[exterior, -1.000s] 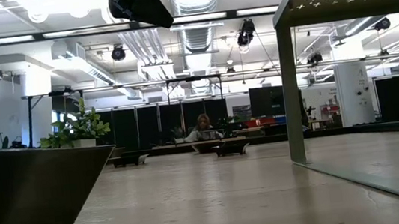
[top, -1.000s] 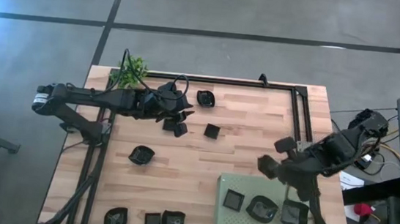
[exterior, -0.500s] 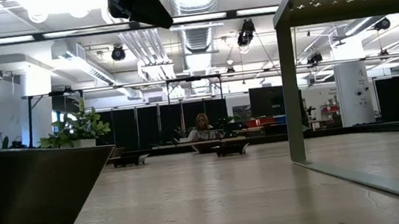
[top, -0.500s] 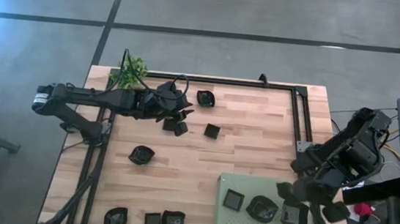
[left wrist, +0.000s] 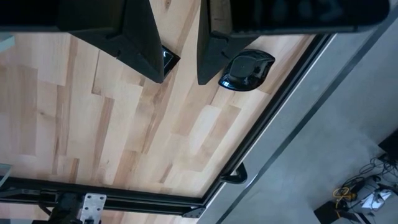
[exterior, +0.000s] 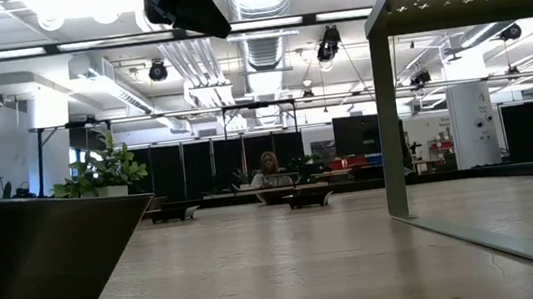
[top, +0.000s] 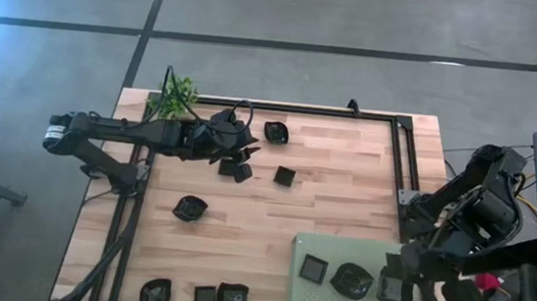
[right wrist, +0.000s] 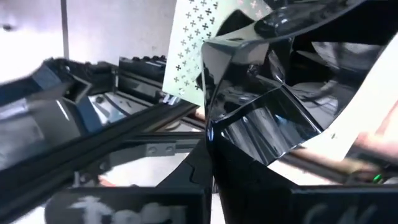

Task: Pick & Place Mini shaped plates
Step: Stack the distorted square plate on the distorted square plate on the shelf

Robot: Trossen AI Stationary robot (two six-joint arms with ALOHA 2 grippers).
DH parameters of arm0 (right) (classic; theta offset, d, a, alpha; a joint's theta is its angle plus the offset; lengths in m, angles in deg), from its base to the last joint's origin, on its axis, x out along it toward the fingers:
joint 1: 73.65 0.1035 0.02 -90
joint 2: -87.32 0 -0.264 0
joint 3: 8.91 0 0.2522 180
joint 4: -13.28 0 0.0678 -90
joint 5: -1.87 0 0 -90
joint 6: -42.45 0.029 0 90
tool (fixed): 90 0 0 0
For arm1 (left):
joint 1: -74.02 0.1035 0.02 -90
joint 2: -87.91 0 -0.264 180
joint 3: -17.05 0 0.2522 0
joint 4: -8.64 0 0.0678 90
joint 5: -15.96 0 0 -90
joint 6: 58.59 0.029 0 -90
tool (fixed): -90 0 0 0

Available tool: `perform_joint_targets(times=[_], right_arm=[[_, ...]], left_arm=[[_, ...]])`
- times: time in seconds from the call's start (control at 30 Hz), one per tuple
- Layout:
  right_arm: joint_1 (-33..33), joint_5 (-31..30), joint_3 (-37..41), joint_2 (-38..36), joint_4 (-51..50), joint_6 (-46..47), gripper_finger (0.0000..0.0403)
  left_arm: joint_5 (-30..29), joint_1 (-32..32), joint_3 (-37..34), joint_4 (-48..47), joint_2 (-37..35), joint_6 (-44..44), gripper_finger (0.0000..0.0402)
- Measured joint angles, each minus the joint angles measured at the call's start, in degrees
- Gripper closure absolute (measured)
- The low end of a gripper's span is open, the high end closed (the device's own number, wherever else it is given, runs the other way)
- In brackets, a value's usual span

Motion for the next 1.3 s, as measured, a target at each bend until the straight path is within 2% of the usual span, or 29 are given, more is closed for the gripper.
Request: perform_joint_targets(times=[0.23,0.43,0.77,1.3], right_arm=[[0.0,1.6,0.1,2.2,0.2,15.9,0.0394],[-0.1,9.8,0.2,5.5,0.3,26.3,0.0394],[-1.2,11.3,0.2,9.4,0.5,29.9,0.0394],[-2.0,11.6,0.3,10.1,0.2,30.5,0.0394]], left_arm=[[0.0,0.0,0.0,0.0,0.0,2.0,0.0309],[0.0,0.0,0.0,0.0,0.0,3.5,0.0309],[0.1,0.0,0.0,0.0,0.0,4.3,0.0309],[0.1,0.0,0.0,-0.2,0.0,4.5,0.0309]])
